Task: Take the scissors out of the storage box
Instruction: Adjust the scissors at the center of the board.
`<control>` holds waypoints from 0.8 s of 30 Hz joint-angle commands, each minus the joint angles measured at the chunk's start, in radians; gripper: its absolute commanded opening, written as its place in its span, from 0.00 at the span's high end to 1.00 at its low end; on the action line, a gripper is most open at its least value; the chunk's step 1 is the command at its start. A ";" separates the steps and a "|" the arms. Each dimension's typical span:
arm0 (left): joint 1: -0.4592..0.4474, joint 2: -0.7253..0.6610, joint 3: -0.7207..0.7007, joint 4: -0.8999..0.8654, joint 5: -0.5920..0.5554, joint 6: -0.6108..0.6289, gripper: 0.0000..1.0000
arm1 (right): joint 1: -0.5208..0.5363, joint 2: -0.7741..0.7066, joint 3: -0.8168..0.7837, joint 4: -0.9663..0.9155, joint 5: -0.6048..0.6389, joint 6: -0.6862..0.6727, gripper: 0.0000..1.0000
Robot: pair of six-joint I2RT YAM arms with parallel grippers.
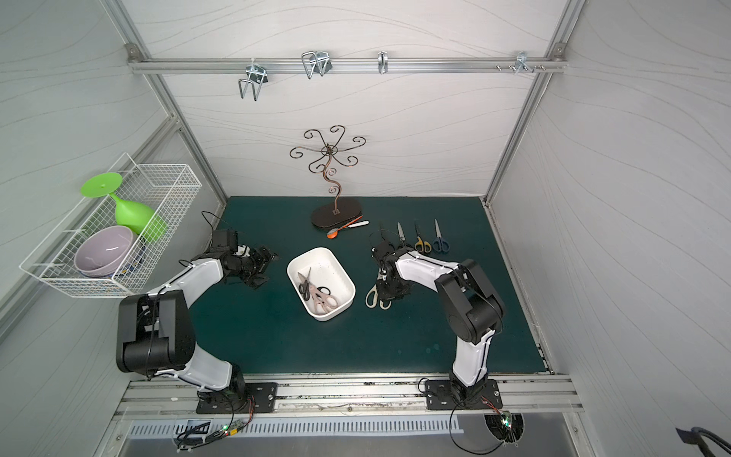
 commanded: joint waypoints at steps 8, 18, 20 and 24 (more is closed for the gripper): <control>0.002 -0.009 0.003 0.018 -0.011 0.009 0.09 | -0.025 -0.011 -0.031 -0.084 -0.006 -0.025 0.66; 0.003 -0.005 0.005 0.018 -0.014 0.007 0.09 | 0.004 -0.087 0.088 -0.218 0.086 0.036 0.57; 0.002 -0.006 0.005 0.020 -0.010 0.007 0.09 | 0.045 -0.096 0.112 -0.227 0.084 0.066 0.52; 0.003 -0.010 0.002 0.020 -0.010 0.005 0.10 | 0.104 -0.074 0.142 -0.218 0.067 0.142 0.45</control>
